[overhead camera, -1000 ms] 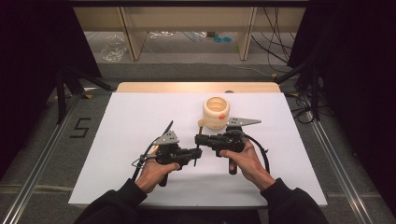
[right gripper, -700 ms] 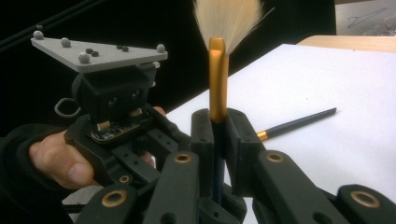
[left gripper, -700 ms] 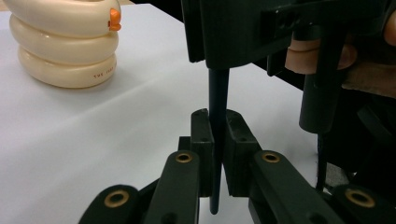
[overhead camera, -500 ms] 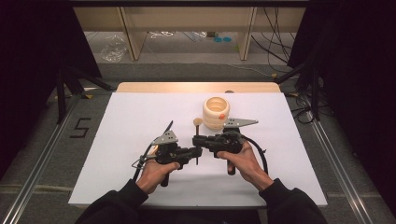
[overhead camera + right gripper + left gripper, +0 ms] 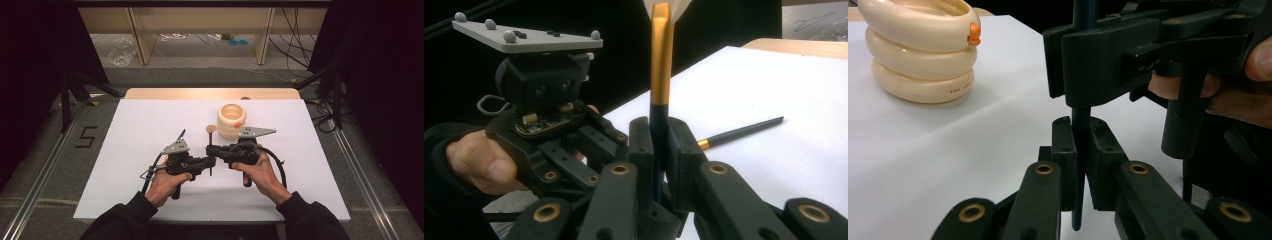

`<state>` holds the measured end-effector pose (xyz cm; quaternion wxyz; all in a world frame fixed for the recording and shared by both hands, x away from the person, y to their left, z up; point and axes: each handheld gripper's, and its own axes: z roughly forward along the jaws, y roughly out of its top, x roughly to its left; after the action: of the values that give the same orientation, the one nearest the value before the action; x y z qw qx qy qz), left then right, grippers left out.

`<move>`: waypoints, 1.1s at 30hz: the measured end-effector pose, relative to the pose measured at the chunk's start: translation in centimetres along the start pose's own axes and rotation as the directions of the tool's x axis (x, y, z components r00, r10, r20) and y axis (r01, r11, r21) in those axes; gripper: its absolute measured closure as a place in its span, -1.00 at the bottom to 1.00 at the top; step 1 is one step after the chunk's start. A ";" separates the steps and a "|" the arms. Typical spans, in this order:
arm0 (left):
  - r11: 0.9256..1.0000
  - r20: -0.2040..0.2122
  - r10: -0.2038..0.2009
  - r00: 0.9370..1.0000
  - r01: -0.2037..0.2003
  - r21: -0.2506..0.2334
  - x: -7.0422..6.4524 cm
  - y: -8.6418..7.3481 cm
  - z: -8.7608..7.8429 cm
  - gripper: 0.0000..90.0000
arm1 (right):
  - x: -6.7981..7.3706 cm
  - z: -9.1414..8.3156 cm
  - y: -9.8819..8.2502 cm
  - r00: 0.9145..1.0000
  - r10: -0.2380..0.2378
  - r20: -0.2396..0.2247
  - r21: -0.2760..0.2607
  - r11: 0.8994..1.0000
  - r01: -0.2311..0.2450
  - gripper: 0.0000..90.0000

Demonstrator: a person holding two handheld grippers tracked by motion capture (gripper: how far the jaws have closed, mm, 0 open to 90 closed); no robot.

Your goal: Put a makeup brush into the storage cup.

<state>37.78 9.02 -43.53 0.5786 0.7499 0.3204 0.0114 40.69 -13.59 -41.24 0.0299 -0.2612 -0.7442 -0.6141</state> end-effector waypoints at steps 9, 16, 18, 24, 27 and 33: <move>0.995 -0.030 0.065 0.997 -0.063 0.074 -0.3 -0.4 0.4 0.18 | -0.4 -0.8 0.3 0.998 -0.036 0.049 0.007 0.999 0.036 0.85; 0.991 -0.063 0.095 0.993 -0.088 0.103 -0.1 -0.5 -0.2 -0.05 | -0.8 -1.4 0.6 0.993 -0.079 0.086 0.021 0.997 0.078 0.85; 0.989 -0.072 0.105 0.992 -0.096 0.113 0.0 -0.7 -0.5 -0.12 | -0.9 -1.6 0.7 0.991 -0.090 0.100 0.030 0.996 0.088 0.85; 0.985 -0.108 0.131 0.985 -0.118 0.125 0.0 -1.0 -1.4 -0.24 | -1.6 -2.2 1.1 0.986 -0.098 0.137 0.018 0.995 0.097 0.85; 0.984 -0.111 0.134 0.985 -0.119 0.131 0.0 -1.3 -1.9 -0.27 | -2.0 -2.4 1.3 0.982 -0.106 0.157 0.030 0.994 0.103 0.85; 0.982 -0.133 0.140 0.981 -0.120 0.149 0.3 -1.8 -2.8 -0.32 | -2.9 -2.8 1.7 0.978 -0.103 0.182 0.019 0.995 0.101 0.85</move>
<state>36.11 11.83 -44.30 0.4981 0.8053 0.3114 0.0804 43.13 -17.02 -40.05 -0.0688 -0.2776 -0.7591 -0.5847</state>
